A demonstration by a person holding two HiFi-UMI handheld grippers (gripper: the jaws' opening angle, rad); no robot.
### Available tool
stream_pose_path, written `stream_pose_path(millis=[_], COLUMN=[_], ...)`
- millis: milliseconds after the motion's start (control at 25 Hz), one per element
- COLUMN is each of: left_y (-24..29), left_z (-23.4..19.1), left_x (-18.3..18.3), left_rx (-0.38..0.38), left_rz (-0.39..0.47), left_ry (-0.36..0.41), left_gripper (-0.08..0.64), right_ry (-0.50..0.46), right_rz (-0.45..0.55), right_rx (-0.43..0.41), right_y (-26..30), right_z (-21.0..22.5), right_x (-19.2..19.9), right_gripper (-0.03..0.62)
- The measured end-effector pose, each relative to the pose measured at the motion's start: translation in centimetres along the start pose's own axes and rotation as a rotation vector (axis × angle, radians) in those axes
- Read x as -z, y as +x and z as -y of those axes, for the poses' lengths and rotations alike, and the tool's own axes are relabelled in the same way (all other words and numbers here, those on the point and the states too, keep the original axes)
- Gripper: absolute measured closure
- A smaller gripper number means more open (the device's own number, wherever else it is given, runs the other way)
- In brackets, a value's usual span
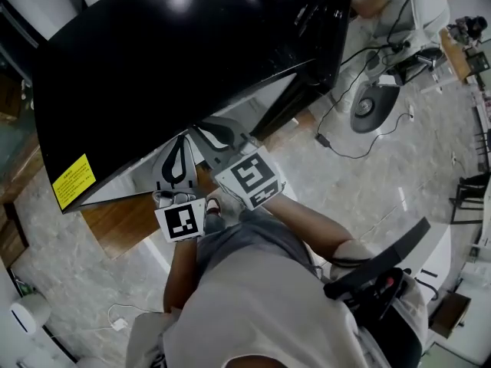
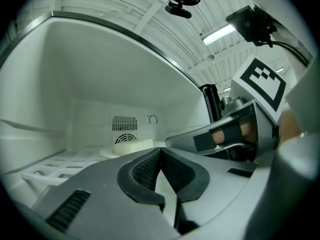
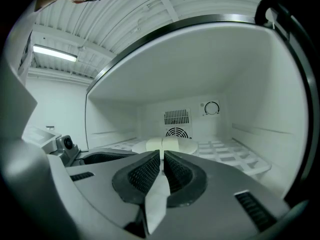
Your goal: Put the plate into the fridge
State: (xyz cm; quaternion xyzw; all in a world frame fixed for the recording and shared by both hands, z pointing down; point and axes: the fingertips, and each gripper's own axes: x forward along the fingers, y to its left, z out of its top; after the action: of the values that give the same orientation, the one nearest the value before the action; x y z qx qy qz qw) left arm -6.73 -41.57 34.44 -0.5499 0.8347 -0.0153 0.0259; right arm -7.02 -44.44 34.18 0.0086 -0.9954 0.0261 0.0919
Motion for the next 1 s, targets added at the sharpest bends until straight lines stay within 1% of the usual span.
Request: stream_pose_path(millis=[160, 320, 480, 680, 880, 1000], left_y=[0.4, 0.3, -0.3, -1.6, -1.6, -1.5], left_z=[0.7, 1.2, 1.5, 2.3, 3.8, 4.9], left_x=[0.0, -0.6, -1.0, -1.5, -2.3, -1.3], left_rx=[0.014, 0.002, -0.026, -0.064, -0.111, -0.139], left_rz=[-0.004, 0.008, 0.008, -0.020, -0.007, -0.022], left_ry=[0.005, -0.001, -0.006, -0.021, -0.035, -0.032], left_gripper=[0.540, 0.540, 0.540, 0.540, 0.540, 0.540], right_ry=[-0.009, -0.002, 0.008, 0.005, -0.046, -0.047], right_rz=[-0.005, -0.002, 0.009, 0.021, 0.034, 0.020], right_rx=[-0.008, -0.007, -0.008, 0.036, 0.008, -0.013], right_y=[-0.1, -0.7, -2.0, -5.1, -7.1, -8.0], right_z=[-0.1, 0.1, 0.3, 1.2, 2.5, 3.2], right_x=[0.1, -0.1, -0.3, -0.9, -1.2, 0.0], right_gripper=[0.555, 0.572, 0.575, 0.577, 0.577, 0.577])
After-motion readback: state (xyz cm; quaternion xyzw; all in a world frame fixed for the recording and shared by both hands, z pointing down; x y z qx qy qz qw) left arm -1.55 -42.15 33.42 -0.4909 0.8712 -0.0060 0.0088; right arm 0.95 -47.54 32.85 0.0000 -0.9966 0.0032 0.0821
